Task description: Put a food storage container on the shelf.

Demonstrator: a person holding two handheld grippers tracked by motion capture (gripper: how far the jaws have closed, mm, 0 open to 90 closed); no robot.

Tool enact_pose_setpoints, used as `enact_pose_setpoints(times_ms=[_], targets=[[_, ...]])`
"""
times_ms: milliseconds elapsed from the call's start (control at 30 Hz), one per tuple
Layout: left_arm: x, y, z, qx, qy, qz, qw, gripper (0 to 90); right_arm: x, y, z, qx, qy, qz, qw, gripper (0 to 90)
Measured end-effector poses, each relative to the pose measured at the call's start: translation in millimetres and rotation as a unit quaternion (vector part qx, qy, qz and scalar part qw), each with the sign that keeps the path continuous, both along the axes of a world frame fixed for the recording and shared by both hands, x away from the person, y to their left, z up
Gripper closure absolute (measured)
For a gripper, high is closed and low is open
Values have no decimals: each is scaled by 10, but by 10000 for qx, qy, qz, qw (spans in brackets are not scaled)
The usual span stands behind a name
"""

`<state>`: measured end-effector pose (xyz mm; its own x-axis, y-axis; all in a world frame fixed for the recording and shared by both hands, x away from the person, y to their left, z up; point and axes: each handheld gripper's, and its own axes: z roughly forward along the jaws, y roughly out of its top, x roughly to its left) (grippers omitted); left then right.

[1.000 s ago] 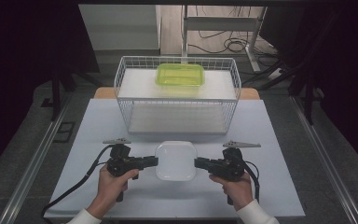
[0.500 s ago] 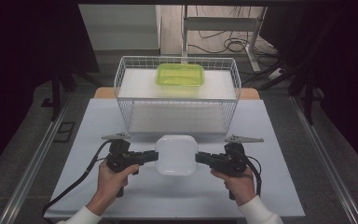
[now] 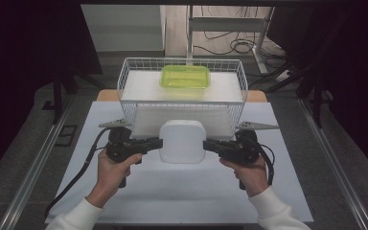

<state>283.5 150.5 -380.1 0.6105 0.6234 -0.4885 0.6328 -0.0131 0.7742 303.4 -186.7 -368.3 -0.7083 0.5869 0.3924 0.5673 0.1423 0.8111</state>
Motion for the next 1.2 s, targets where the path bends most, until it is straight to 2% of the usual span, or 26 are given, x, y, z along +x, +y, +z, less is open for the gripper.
enact_pose_setpoints(times_ms=[467, 633, 800, 1000, 1200], targets=[[175, 42, 394, -58, -245, 75, 9997, 781, 160, 48, 454, 3, -345, 18, 9994, 790], [220, 55, 497, -36, -354, 114, 9993, 781, 221, 79, 568, -60, -417, 20, 9991, 790], [310, 74, 582, -88, -388, 96, 9992, 781, 297, 86, 666, -2, -449, 21, 9990, 791], [401, 84, 712, -36, -457, 109, 9989, 781, 396, 99, 767, 26, -488, 12, 9988, 791], [529, 96, 847, -32, -478, 77, 9988, 781, 522, 96, 887, 162, -535, 1, 9984, 791]])
